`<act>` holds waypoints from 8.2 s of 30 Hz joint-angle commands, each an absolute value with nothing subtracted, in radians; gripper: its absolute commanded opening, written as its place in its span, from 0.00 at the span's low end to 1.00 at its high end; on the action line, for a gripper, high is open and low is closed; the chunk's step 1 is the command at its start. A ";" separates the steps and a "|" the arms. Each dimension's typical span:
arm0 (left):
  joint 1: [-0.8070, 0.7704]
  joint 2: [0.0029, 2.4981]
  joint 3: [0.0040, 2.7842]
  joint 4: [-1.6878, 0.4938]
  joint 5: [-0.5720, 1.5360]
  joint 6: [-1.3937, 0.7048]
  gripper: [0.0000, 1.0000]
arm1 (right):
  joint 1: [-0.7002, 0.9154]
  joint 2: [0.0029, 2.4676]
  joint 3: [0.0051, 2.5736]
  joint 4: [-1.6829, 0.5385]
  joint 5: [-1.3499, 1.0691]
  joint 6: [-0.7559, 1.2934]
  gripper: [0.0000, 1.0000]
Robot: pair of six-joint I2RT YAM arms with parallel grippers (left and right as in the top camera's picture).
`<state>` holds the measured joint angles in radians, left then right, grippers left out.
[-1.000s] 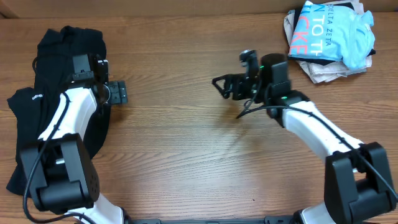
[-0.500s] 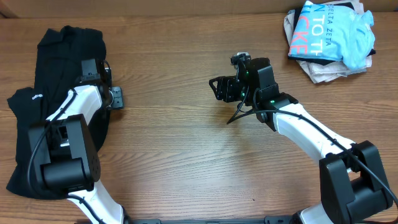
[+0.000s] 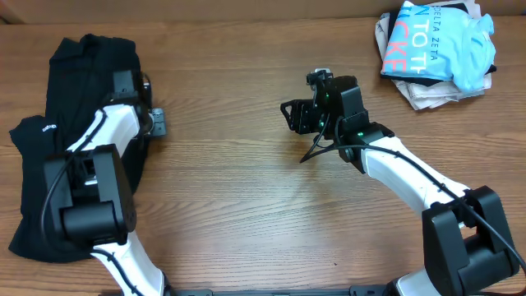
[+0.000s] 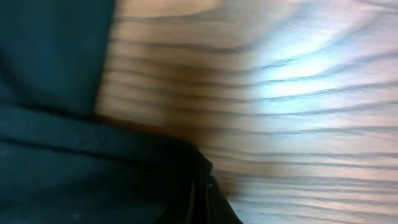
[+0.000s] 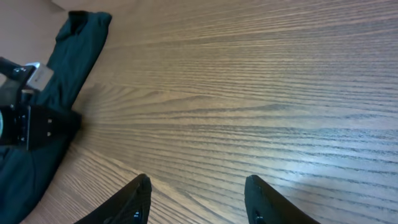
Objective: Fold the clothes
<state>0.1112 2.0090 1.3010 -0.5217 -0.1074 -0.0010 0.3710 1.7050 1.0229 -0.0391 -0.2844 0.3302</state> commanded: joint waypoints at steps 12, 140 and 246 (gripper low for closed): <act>-0.300 2.026 1.646 -0.440 0.124 -0.015 0.04 | 0.145 1.386 1.047 -0.303 -0.361 0.371 0.59; -0.390 1.805 1.549 -1.515 0.206 0.071 0.04 | -0.015 1.371 1.047 -0.638 -0.418 0.338 0.68; 0.083 2.130 1.592 -0.638 -0.070 -0.108 0.79 | 0.018 1.851 1.435 -0.809 -0.401 0.201 0.87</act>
